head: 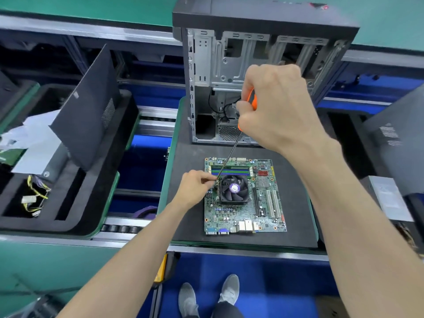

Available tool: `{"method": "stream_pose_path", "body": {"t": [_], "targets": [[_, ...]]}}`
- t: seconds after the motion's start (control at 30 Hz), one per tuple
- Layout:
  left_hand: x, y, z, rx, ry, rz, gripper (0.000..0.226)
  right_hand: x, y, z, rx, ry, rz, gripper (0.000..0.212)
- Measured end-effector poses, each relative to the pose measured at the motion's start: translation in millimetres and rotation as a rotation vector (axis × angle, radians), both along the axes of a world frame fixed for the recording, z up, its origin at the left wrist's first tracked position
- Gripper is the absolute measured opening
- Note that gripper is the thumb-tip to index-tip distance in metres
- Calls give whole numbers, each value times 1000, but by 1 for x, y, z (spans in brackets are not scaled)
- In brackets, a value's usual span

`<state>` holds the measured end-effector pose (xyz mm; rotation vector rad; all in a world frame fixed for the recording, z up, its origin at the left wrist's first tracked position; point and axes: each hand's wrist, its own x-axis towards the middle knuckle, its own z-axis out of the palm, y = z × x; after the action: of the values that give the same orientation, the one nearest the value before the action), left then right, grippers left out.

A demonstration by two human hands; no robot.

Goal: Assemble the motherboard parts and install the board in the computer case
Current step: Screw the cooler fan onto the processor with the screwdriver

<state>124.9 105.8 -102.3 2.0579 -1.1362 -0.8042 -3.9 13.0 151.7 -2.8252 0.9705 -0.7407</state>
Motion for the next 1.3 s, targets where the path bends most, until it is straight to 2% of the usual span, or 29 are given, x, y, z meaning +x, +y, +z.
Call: {"method": "stream_pose_path", "body": {"t": [0.47,1.07,1.3], "targets": [[-7,0,-9,-34,-72,13,19,3,2,1,-10,8,5,15],[-14,0,-14,-85,-51,75,18,7,3,4,-47,4,28,15],[-15,3,-18,-120,-91,94,16,5,0,15,149,53,210,9]]}}
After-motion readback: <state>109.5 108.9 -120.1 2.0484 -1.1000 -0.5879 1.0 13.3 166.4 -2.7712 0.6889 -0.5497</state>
